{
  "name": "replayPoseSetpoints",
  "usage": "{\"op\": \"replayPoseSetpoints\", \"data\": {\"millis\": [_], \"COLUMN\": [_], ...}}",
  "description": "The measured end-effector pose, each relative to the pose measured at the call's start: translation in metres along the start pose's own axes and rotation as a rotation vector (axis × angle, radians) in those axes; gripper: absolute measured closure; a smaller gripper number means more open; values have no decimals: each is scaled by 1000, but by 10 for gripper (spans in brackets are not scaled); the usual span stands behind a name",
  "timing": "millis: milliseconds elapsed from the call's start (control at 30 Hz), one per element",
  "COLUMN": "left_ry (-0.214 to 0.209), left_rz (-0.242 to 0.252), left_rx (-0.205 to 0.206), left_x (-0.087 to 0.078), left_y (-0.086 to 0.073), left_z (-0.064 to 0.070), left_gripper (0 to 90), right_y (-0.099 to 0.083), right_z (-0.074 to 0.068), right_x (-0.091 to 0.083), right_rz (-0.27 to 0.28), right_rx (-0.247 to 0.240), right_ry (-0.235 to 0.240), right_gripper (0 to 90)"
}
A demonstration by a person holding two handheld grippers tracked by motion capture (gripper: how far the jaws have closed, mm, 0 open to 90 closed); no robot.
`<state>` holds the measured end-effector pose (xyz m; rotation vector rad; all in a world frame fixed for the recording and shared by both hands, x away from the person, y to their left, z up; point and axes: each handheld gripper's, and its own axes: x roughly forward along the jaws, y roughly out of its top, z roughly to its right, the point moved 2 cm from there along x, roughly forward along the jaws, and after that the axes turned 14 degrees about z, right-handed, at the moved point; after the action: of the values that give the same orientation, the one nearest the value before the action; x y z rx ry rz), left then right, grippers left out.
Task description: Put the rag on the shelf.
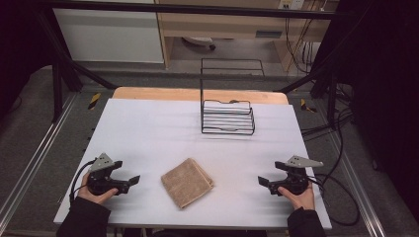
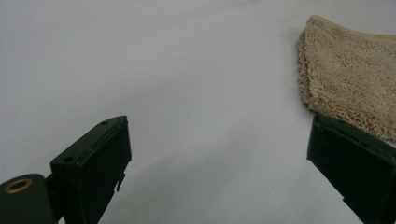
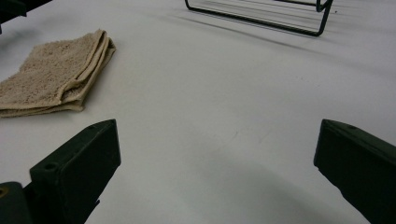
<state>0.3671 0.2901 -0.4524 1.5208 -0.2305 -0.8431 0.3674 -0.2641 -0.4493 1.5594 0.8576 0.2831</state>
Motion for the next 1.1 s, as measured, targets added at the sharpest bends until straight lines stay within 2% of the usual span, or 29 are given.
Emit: {"op": "replayPoseSetpoints", "data": {"millis": [367,533,733,1100], "left_ry": [3,9,2,9], "left_rz": [0,4,4,-32], "left_rx": [9,-2,4,-23], "left_x": [1,4,9,29], "left_y": [2,6,11,16], "left_z": [5,10,20,43], "left_gripper": [61,61,66,201], "right_y": [0,1,1,0], "right_z": [0,-2,-3,-4], "right_x": [-1,0,1,2], "right_rz": [-8,-7,-11,-18], "right_rx": [-5,-6,-8,-13], "right_ry": [-4,-8,-11,-14], "right_gripper": [12,13,14,15]}}
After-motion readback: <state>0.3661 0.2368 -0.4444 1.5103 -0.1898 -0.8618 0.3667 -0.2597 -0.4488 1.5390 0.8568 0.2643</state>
